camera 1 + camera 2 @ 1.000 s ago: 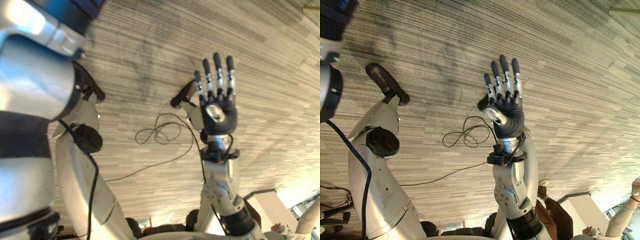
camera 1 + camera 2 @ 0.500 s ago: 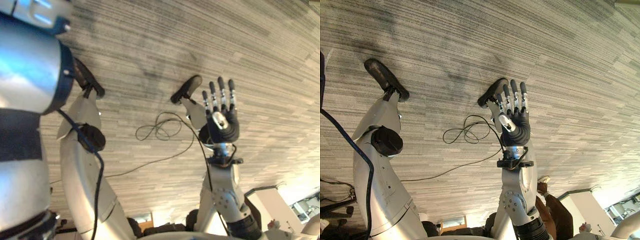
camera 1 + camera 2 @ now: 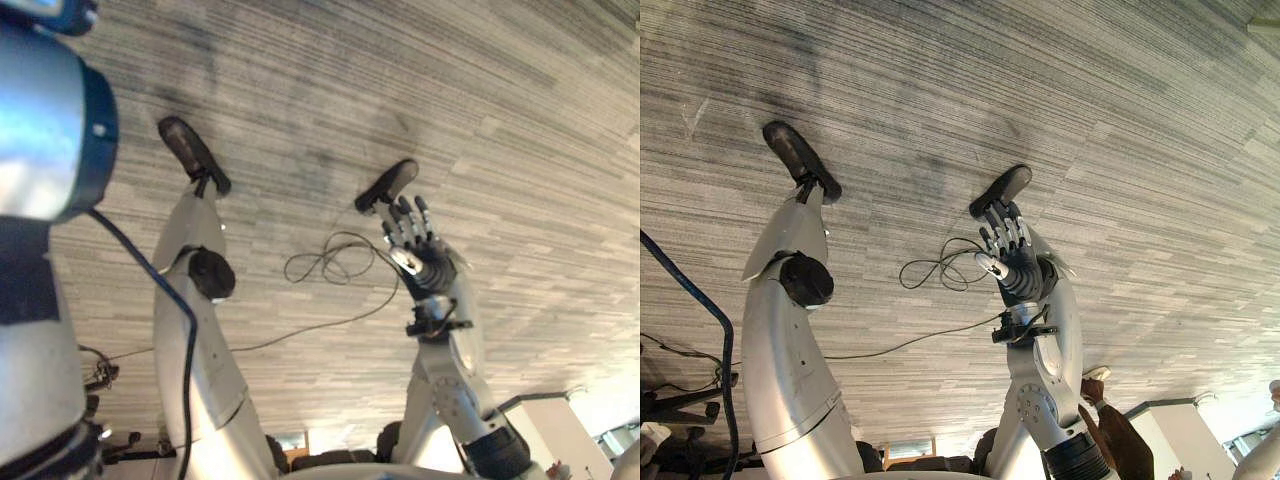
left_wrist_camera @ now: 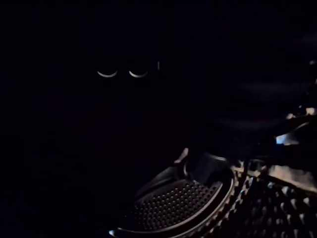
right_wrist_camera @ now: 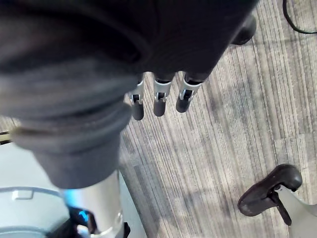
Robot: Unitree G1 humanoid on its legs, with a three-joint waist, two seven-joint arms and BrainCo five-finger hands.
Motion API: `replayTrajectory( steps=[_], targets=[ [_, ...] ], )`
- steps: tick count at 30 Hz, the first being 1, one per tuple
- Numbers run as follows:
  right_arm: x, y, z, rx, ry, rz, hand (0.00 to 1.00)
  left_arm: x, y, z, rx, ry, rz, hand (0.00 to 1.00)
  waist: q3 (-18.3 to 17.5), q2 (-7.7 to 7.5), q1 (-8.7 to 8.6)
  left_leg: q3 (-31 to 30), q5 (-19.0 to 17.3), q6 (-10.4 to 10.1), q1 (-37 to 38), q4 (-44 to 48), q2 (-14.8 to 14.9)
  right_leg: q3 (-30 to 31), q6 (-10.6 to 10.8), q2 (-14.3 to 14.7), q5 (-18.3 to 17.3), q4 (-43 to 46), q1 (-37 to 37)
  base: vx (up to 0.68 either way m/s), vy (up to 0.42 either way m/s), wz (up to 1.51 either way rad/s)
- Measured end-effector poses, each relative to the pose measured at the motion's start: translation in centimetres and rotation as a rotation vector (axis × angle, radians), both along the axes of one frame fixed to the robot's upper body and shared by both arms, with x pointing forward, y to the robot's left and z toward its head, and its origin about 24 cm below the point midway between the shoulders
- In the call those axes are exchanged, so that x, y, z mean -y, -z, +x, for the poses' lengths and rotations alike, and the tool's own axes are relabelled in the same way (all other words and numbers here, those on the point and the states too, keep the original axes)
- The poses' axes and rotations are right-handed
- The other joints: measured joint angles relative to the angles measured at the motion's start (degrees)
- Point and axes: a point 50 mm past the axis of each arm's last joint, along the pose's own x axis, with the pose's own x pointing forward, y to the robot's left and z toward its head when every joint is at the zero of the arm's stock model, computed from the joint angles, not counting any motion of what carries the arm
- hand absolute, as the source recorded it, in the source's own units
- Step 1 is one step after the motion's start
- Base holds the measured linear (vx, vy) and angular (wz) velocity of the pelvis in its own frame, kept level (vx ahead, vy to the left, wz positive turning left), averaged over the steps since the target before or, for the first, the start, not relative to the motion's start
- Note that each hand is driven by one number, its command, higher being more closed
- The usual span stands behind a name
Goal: Pick up the laundry basket with both hands and put the clothes into the washing machine.
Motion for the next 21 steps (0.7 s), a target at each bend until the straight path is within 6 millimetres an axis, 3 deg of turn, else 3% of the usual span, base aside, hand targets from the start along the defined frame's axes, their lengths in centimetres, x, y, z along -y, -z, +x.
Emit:
replayTrajectory(
  steps=[2, 5, 11, 15, 21],
  targets=[
    [0.4, -0.1, 0.1, 0.008, 0.013, 0.002, 0.00, 0.5, 0.4, 0.4, 0.000, -0.085, 0.089, 0.00, 0.0, 0.09, -0.09, -0.2, 1.6, 0.0, 1.0, -2.3, -1.1, -0.2, -0.3, -0.8, -0.6, 0.7, 0.3, -0.02, -0.039, 0.42],
    [0.4, 0.0, 0.0, 0.011, -0.004, 0.018, 0.00, 1.2, 0.8, 0.8, 0.005, -0.185, 0.197, 0.00, -0.8, 1.69, -0.38, -1.6, 3.9, 0.0, 1.2, -6.2, -3.0, -1.5, -0.1, -1.6, -2.1, 1.8, 0.8, -0.04, -0.049, 0.42],
    [1.3, 0.6, -0.3, 0.003, -0.011, 0.055, 0.00, 2.4, 1.5, 1.2, 0.061, -0.321, 0.309, 0.00, -0.9, 2.13, 0.04, -3.0, 7.8, -0.9, 1.9, -12.2, -4.7, -2.8, -0.4, -2.2, -3.8, 3.3, 0.7, -0.03, -0.057, 0.26],
    [2.0, 1.6, -1.0, -0.038, -0.007, 0.071, 0.00, 3.8, 2.3, 1.3, 0.116, -0.369, 0.354, 0.00, -0.9, 2.17, -0.40, -3.7, 8.6, -0.9, 1.8, -12.8, -5.9, -0.3, 0.3, -2.8, -4.9, 5.2, -0.3, 0.00, -0.045, 0.28],
    [2.4, 0.9, -1.1, 0.004, -0.020, 0.085, 0.00, 5.1, 2.9, 0.7, 0.262, -0.465, 0.394, 0.00, -0.8, 2.23, -1.55, -4.7, 8.6, -0.9, 1.5, -12.7, -6.8, 1.5, 1.3, -2.7, -5.4, 5.6, -0.3, -0.02, -0.040, 0.12]
  ],
)
